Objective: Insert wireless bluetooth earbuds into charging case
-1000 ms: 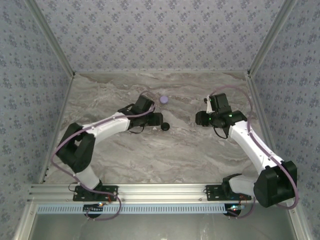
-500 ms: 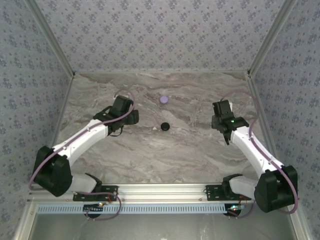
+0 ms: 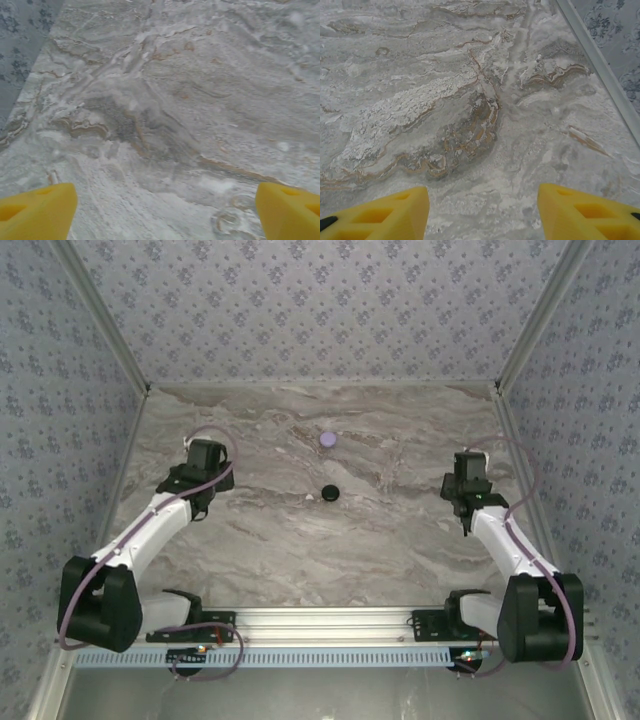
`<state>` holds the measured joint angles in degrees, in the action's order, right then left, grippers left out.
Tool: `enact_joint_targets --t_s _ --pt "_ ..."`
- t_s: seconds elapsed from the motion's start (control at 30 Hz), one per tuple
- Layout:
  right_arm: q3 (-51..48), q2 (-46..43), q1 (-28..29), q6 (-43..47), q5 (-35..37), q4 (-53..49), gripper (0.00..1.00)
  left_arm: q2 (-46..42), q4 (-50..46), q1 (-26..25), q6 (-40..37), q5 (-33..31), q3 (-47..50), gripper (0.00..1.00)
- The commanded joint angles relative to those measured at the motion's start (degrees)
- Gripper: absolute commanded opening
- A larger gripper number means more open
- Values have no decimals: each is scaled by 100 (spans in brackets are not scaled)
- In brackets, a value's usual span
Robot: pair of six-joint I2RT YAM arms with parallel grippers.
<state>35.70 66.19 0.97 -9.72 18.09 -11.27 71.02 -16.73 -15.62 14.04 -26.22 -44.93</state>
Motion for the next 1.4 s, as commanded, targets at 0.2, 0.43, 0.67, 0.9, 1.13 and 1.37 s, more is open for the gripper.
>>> enact_joint_targets --t_s 0.2,0.43,0.67,0.9,1.13,1.37 --pt "-1086 -186 -576 584 -1463 2530 64 -36 2063 383 -1312 144 856 99" --pt "-1552 10 -694 831 -1878 3839 65 -21 3841 810 -1798 1337 1719 99" --pt "-1599 571 -839 840 -2271 4655 65 256 5382 1175 -1723 2179 2369 99" --pt "-1555 1273 -994 626 -2668 5376 65 803 6041 1470 -1575 2619 2384 99" --pt "-1518 1600 -816 847 -2687 5587 66 1532 6786 1542 -1542 2701 2469 99" --pt "-1442 2047 -275 1286 -2048 5751 69 1671 6317 1557 -1352 2279 2129 99"
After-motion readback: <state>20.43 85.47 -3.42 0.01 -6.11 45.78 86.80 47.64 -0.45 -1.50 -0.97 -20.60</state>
